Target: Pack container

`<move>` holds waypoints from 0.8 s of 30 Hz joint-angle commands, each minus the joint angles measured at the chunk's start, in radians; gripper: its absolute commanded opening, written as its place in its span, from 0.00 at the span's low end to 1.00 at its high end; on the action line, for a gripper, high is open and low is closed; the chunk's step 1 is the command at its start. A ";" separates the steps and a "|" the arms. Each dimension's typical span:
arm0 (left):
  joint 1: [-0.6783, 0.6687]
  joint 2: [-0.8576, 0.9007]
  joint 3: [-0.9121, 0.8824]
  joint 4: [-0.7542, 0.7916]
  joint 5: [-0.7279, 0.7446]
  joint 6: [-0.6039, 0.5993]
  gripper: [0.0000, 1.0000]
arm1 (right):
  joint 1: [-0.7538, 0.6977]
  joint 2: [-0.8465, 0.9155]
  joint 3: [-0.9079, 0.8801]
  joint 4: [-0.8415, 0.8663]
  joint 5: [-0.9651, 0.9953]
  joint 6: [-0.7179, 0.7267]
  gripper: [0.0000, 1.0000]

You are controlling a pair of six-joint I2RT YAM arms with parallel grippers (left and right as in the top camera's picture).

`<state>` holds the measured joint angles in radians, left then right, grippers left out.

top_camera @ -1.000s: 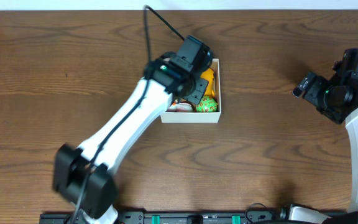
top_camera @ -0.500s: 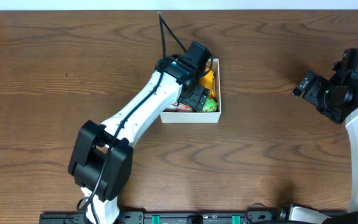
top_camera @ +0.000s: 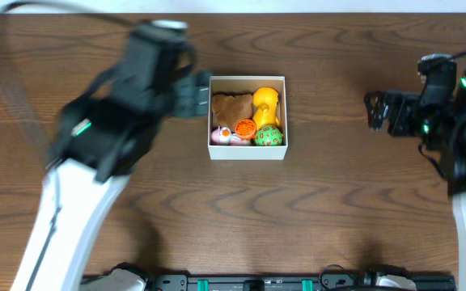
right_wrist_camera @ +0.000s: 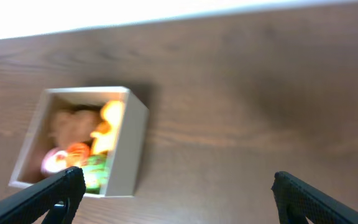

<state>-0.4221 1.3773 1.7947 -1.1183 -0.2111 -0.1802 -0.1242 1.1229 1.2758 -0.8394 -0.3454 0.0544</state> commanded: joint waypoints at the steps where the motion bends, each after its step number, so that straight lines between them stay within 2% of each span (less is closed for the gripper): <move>1: 0.039 -0.068 0.001 -0.045 -0.069 -0.055 0.98 | 0.035 -0.129 0.015 -0.005 -0.055 -0.118 0.99; 10: 0.118 -0.188 0.001 -0.162 -0.071 -0.054 0.98 | 0.047 -0.410 0.015 -0.043 -0.055 -0.138 0.99; 24: 0.118 -0.187 0.001 -0.162 -0.071 -0.054 0.98 | 0.047 -0.468 0.014 -0.081 -0.055 -0.138 0.99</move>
<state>-0.3099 1.1892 1.7947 -1.2778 -0.2691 -0.2222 -0.0860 0.6544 1.2816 -0.9115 -0.3931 -0.0704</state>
